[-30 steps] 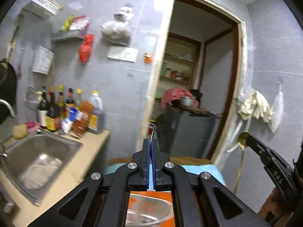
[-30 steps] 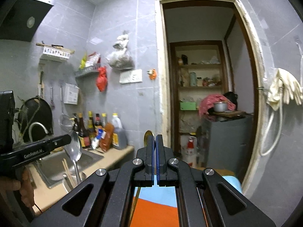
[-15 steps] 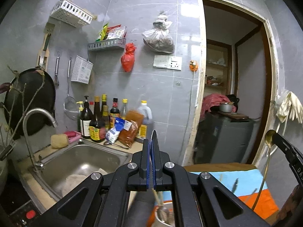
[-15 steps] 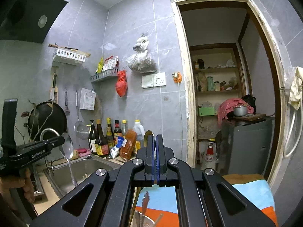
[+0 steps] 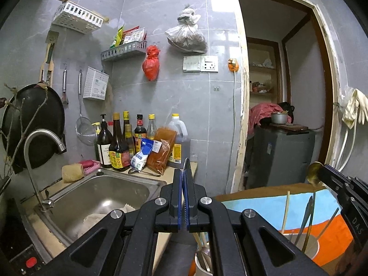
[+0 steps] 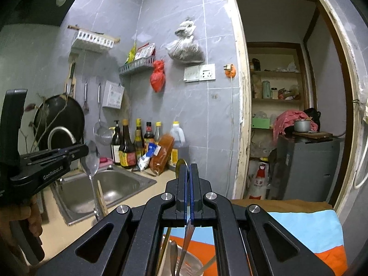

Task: Organize utensils
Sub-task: 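Open the right tool to drop the gold spoon in the caddy while the left releases the silver spoon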

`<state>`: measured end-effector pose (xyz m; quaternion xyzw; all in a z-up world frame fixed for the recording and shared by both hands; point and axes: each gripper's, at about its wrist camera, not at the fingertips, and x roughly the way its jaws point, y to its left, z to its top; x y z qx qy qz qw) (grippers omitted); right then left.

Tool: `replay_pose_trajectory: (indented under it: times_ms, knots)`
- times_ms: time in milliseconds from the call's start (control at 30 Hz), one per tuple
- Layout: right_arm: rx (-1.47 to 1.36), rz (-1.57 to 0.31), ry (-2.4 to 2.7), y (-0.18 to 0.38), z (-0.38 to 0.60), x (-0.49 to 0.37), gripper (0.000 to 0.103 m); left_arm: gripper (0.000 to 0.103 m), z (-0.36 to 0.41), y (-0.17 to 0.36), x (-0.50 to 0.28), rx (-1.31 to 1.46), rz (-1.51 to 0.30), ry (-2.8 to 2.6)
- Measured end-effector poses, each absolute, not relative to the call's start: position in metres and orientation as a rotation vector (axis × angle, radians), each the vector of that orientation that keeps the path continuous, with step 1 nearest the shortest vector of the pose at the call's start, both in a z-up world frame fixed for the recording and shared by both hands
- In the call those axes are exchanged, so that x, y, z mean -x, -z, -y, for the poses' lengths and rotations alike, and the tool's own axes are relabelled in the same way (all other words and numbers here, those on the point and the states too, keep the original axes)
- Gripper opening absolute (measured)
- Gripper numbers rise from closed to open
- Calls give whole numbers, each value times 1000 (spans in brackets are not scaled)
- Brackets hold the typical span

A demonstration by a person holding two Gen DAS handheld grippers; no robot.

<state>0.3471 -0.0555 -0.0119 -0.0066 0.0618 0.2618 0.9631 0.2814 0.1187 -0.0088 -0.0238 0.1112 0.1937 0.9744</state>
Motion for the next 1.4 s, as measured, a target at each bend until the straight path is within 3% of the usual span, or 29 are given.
replay_pose_trajectory:
  times_ms: [667, 767, 833, 1000, 1067, 1233, 1400]
  knots:
    - [26, -194, -541, 32, 66, -343, 5, 6, -111, 32, -278, 130, -348, -230]
    - [19, -202, -526, 32, 69, -339, 15, 6, -112, 37, -278, 161, -374, -180]
    - [7, -200, -519, 31, 73, -335, 37, 6, -112, 37, -277, 170, -378, -156]
    - [-10, -198, -489, 22, 81, -328, 39, 7, -109, 35, -276, 193, -387, -105]
    - [-20, -197, -466, 19, 86, -324, 39, 10, -108, 35, -275, 205, -385, -88]
    - [-40, -196, -416, 11, 101, -316, 46, 34, -102, 30, -267, 246, -365, -44]
    - [-60, -206, -366, 1, 121, -305, 51, 45, -89, 20, -258, 277, -355, -15]
